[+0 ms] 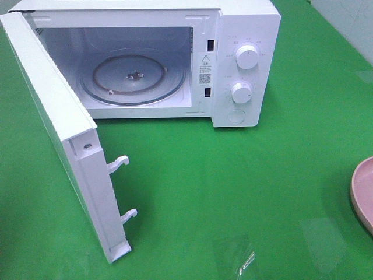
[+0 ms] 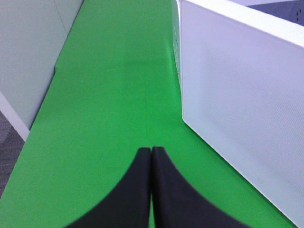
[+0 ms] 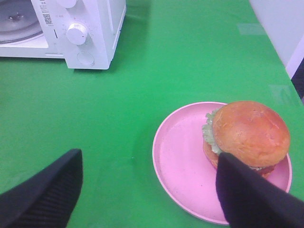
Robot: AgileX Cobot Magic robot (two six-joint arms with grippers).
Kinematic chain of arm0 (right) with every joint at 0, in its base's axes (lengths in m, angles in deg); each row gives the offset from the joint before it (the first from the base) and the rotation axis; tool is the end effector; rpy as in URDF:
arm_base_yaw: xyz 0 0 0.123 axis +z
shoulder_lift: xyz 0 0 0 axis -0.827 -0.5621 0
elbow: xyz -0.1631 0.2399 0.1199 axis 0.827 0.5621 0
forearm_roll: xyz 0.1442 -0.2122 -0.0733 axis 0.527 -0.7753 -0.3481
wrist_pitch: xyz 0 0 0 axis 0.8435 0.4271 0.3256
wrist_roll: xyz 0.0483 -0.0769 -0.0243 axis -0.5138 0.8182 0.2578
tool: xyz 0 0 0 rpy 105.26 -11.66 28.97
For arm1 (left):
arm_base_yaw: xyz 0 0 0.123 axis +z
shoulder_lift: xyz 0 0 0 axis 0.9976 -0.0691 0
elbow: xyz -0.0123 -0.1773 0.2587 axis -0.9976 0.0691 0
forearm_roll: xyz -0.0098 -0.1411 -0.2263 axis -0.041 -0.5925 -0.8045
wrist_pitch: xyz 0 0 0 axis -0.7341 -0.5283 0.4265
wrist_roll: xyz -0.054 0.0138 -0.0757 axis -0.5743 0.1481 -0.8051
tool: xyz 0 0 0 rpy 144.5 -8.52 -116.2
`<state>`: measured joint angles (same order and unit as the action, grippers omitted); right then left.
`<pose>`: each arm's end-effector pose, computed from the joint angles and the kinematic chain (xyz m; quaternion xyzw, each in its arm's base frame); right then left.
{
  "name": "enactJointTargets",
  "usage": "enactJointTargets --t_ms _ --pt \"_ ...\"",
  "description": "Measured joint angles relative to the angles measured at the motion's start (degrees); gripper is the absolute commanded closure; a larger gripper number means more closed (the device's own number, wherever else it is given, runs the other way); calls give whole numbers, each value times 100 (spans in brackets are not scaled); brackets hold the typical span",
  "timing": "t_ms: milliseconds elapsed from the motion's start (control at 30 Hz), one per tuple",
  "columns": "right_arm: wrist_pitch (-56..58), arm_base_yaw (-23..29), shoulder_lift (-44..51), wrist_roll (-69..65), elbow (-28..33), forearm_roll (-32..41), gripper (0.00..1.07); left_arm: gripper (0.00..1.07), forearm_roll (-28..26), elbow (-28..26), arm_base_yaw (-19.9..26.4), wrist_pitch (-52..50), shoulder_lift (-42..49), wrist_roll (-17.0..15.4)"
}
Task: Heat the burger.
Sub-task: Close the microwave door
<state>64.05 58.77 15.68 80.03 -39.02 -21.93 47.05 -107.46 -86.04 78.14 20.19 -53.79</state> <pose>-0.0176 -0.0032 0.2889 -0.0042 0.8383 0.0113 0.5451 0.0962 0.0009 0.2945 0.0395 0.8311 0.0311 0.5538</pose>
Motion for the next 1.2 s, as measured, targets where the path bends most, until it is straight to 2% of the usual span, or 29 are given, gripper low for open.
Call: enactJointTargets --t_ms 33,67,100,133,200,300,400,733,833,867,900,933,1033,1067,1200 --pt "0 0 0 0 0 0 32 107 0 212 0 -544 -166 0" --pt "0 0 0 0 0 0 32 107 0 212 0 -544 -166 0" --pt "0 0 0 0 0 0 32 107 0 430 0 -1163 -332 0" --pt "0 0 0 0 0 0 32 107 0 430 0 -1163 -332 0" --pt "0 0 0 0 0 0 32 107 0 796 0 -2320 -647 0" --pt "0 0 0 0 0 0 32 107 0 882 0 -2595 -745 0" --pt "0 0 0 0 0 0 32 107 0 1106 0 -3426 -1175 0" --pt "0 0 0 0 0 0 32 107 281 1134 -6 -4652 -2469 -11" --pt "0 0 0 0 0 0 32 107 390 1134 -57 -5065 -2859 -195" --pt "0 0 0 0 0 0 32 107 504 1134 -138 -5288 -3111 -372" --pt "0 0 0 0 0 0 32 107 504 1134 -138 -5288 -3111 -372" --pt "0 0 0 0 0 0 32 107 716 1134 -212 -5477 -3312 -539" --pt "0 0 0 0 0 0 32 107 871 1134 -269 -5586 -3466 -619" --pt "0 0 0 0 0 0 32 107 1175 1134 -355 -5816 -3701 -688" --pt "0 0 0 0 0 0 32 107 1501 1134 -527 -6291 -4160 -739"
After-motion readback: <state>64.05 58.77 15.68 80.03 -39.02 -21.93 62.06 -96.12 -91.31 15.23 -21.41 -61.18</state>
